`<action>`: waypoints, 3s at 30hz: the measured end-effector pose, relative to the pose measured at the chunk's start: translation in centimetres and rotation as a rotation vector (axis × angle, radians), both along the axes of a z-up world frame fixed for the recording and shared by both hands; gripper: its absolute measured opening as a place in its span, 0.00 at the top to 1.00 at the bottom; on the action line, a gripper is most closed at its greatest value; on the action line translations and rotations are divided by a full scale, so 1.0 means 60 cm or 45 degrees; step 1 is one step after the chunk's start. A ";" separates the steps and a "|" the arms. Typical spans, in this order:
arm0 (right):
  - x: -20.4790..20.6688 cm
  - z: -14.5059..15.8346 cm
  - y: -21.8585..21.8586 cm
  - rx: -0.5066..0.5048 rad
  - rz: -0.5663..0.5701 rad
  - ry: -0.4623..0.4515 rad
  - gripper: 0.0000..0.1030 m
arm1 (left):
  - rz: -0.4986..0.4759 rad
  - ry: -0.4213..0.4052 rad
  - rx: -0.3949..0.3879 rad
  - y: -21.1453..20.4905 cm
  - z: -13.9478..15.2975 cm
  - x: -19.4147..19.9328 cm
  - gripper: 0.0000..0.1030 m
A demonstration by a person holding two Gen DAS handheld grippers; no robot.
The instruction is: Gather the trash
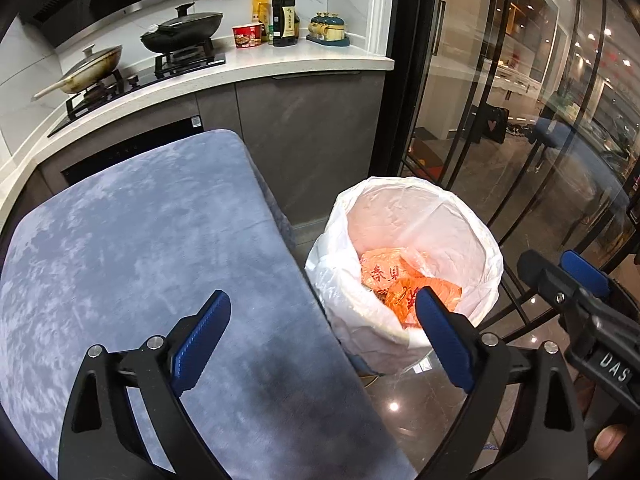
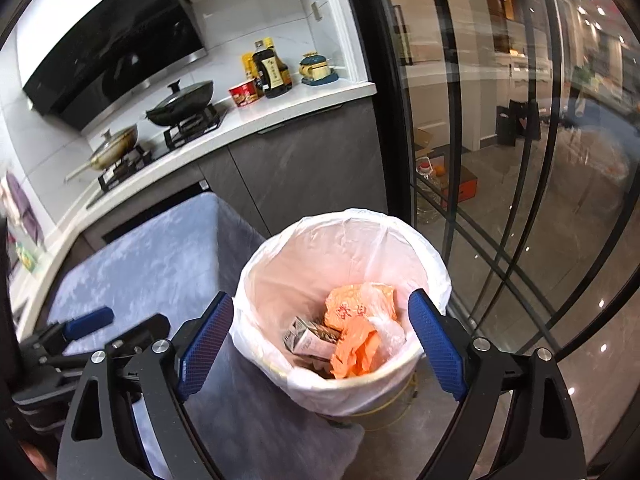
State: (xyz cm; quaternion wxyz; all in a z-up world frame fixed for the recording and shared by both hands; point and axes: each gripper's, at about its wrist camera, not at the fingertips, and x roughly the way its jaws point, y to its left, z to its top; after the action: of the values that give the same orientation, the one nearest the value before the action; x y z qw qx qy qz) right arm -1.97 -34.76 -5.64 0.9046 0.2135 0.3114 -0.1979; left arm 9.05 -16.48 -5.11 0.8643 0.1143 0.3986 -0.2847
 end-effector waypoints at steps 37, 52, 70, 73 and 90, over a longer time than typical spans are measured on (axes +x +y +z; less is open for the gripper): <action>-0.071 0.002 0.067 -0.137 0.093 0.110 0.06 | 0.046 0.009 0.028 0.058 -0.010 -0.073 0.10; -0.085 -0.005 0.056 -0.118 0.071 0.110 0.06 | 0.028 -0.012 0.051 0.041 -0.011 -0.093 0.10; -0.066 -0.018 0.021 -0.115 0.034 0.107 0.06 | 0.040 -0.013 0.054 0.002 -0.017 -0.060 0.09; -0.057 -0.021 0.010 -0.116 0.026 0.109 0.06 | 0.046 -0.014 0.056 -0.008 -0.020 -0.049 0.09; -0.042 -0.028 -0.024 -0.111 -0.005 0.114 0.06 | 0.023 -0.018 0.067 -0.044 -0.018 -0.034 0.10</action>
State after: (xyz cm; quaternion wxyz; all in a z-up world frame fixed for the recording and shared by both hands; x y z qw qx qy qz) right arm -4.52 -36.19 -7.31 0.8978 0.1654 0.3424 -0.2223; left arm 6.98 -19.12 -6.17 0.8662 0.1354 0.4010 -0.2656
